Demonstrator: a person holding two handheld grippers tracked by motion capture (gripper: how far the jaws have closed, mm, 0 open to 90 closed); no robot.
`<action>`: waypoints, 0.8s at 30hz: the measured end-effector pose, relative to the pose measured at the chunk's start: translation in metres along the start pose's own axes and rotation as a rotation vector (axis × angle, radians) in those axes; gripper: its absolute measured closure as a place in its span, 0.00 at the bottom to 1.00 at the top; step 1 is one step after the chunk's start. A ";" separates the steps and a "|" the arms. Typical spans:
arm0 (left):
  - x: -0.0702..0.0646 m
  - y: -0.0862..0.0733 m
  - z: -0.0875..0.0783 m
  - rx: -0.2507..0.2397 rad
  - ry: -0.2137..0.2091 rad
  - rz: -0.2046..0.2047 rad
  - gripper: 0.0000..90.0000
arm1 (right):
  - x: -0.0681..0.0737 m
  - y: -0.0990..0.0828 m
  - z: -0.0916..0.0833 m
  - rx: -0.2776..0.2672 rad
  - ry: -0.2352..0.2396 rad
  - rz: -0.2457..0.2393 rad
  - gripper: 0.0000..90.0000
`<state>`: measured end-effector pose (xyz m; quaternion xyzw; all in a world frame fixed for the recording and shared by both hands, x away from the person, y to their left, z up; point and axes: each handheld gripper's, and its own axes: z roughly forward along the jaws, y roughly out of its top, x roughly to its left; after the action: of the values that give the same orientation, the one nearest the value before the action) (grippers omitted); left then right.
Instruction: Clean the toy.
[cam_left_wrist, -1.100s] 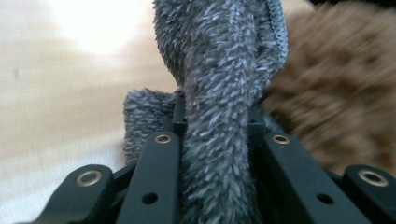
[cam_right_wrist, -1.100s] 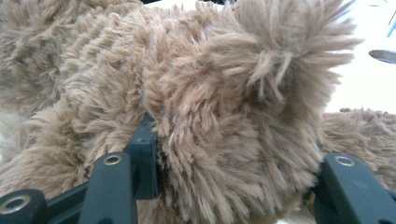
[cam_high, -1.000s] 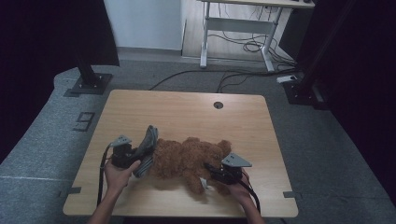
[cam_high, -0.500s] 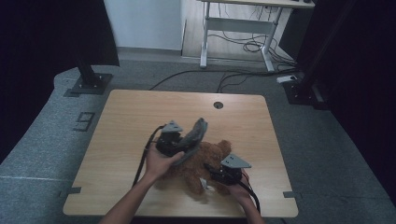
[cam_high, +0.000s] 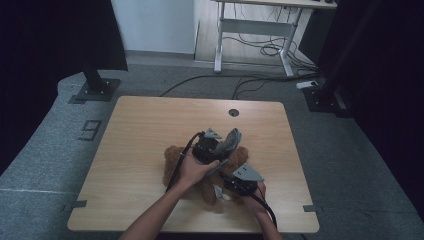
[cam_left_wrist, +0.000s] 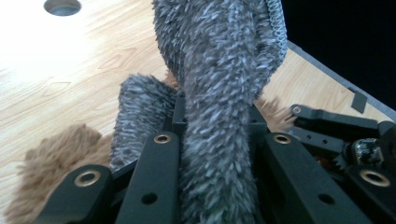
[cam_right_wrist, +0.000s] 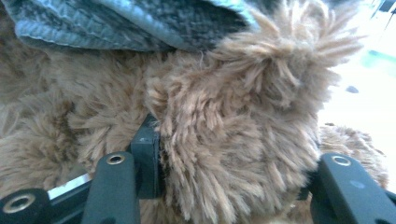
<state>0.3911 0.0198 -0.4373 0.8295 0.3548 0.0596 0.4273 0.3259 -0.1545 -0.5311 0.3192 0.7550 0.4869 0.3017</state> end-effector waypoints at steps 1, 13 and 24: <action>0.002 -0.001 -0.001 -0.005 0.001 -0.008 0.83 | -0.001 0.000 0.002 -0.003 -0.006 -0.014 0.51; 0.033 -0.025 -0.029 -0.027 0.042 -0.053 0.83 | 0.001 -0.004 -0.001 -0.031 0.009 -0.059 0.51; 0.055 -0.048 -0.062 -0.046 0.069 -0.081 0.82 | 0.007 -0.011 -0.009 -0.045 0.017 -0.100 0.51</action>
<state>0.3810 0.1146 -0.4462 0.8019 0.4009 0.0791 0.4360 0.3120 -0.1576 -0.5394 0.2702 0.7614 0.4906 0.3265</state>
